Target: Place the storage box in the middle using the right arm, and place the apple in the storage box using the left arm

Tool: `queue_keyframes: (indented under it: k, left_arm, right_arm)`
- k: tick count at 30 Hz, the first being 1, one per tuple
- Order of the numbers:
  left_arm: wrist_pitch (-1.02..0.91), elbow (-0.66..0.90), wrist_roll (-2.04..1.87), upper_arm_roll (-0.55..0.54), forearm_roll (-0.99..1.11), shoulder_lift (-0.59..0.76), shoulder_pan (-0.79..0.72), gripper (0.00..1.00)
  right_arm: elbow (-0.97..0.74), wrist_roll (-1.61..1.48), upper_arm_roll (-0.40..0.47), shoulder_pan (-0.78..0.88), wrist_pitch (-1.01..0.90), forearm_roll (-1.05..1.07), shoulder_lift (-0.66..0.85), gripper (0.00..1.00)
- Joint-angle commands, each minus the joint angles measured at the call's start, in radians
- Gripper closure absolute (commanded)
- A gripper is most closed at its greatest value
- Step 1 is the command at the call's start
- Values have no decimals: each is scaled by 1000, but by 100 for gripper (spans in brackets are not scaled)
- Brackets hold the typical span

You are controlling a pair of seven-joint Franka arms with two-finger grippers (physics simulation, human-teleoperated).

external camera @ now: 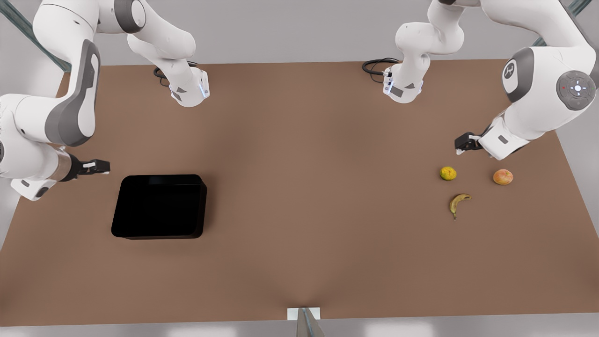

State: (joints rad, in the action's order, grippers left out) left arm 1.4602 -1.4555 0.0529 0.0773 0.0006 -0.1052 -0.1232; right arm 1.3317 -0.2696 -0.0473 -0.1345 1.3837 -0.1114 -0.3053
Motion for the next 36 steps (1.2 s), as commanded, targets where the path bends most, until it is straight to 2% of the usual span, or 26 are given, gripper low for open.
queue_keyframes:
  k: [1,4,6,8,10,12,15,17,19,22,25,28,29,31,32,34,36]
  left_arm:
    - [0,0,-4,-1,-1,1,0,0]
    - [-15,3,-7,-1,1,-4,31,0]
    - [-15,32,-8,-2,-62,-57,154,0]
    - [-27,50,-27,22,-163,-128,277,0]
    - [-63,50,-137,208,-326,-185,289,0]
    - [-87,38,-261,272,-384,-248,289,0]
    - [-96,37,-538,400,-692,-375,295,0]
    - [-208,32,-542,444,-895,-478,376,0]
    - [-210,-19,-565,452,-945,-501,378,0]
    - [-291,-8,-571,530,-1185,-666,412,0]
    - [-334,58,-590,538,-1266,-752,473,0]
    - [-346,196,-699,538,-1330,-837,527,0]
    - [-345,207,-703,539,-1349,-847,536,0]
    - [-402,205,-700,544,-1344,-852,548,0]
    - [-420,208,-688,549,-1343,-869,562,0]
    - [-465,346,-683,547,-1341,-955,613,0]
    - [-509,354,-682,541,-1329,-961,629,0]
  right_arm:
    - [-2,0,0,-2,1,3,-14,0]
    - [6,3,-2,3,3,1,-18,0]
    - [135,121,-2,-51,38,-2,-32,0]
    - [262,125,4,-86,192,-5,-54,0]
    - [357,127,23,-77,369,-7,-55,0]
    - [420,130,21,-66,462,-4,-55,0]
    - [555,69,73,-68,663,-5,-54,0]
    - [569,-10,110,-68,710,-4,-72,0]
    - [563,-13,115,-68,744,-4,-107,0]
    - [566,-7,118,-66,784,-4,-160,0]
    - [563,-5,118,-66,793,-4,-193,0]
    - [563,-5,118,-66,793,-2,-202,2]
    - [564,-7,118,-68,791,-2,-202,21]
    - [563,-10,118,-68,784,-5,-206,48]
    - [563,-10,118,-68,782,-5,-206,52]
    - [560,-10,118,-68,781,-7,-219,53]
    - [555,-10,118,-68,782,-7,-229,55]
